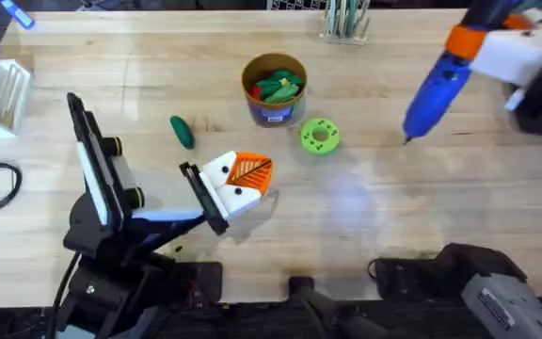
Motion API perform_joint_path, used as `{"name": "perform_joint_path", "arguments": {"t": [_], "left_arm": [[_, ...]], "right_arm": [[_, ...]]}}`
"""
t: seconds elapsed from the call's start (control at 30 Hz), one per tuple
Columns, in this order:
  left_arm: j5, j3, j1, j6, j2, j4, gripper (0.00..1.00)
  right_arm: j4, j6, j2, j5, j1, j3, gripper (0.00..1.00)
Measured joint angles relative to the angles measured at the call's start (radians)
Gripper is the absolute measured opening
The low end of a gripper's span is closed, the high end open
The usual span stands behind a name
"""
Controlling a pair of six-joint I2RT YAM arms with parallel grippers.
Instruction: Pick up the gripper from the table and insert it into the empty holder that is missing its gripper. Then pick up a screw, insert it into the mounting hole, and use the screwdriver to tighten it. Finally, clean up the table by picking up the vegetable and placing it into the bucket.
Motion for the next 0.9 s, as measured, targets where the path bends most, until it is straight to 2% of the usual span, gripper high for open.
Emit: {"name": "perform_joint_path", "arguments": {"t": [0.17, 0.43, 0.57, 0.7, 0.8, 0.9], "left_arm": [[0.000, 0.000, 0.000, 0.000, 0.000, 0.000, 0.016], [0.000, 0.000, 0.000, 0.000, 0.000, 0.000, 0.016], [0.000, 0.000, 0.000, 0.000, 0.000, 0.000, 0.016], [0.000, 0.000, 0.000, 0.000, 0.000, 0.000, 0.016], [0.000, 0.000, 0.000, 0.000, 0.000, 0.000, 0.016], [0.000, 0.000, 0.000, -0.009, 0.000, 0.000, 0.016]], "right_arm": [[0.309, 0.156, -0.083, 0.016, 0.149, -0.164, 0.024], [0.621, 0.304, -0.095, 0.122, 0.448, -0.195, 0.024], [0.813, 0.329, -0.033, 0.161, 0.641, -0.195, 0.024], [0.934, 0.340, 0.058, 0.211, 0.817, -0.196, 0.024], [1.018, 0.340, 0.145, 0.233, 0.917, -0.196, 0.024], [1.083, 0.340, 0.221, 0.244, 0.977, -0.196, 0.024]]}}
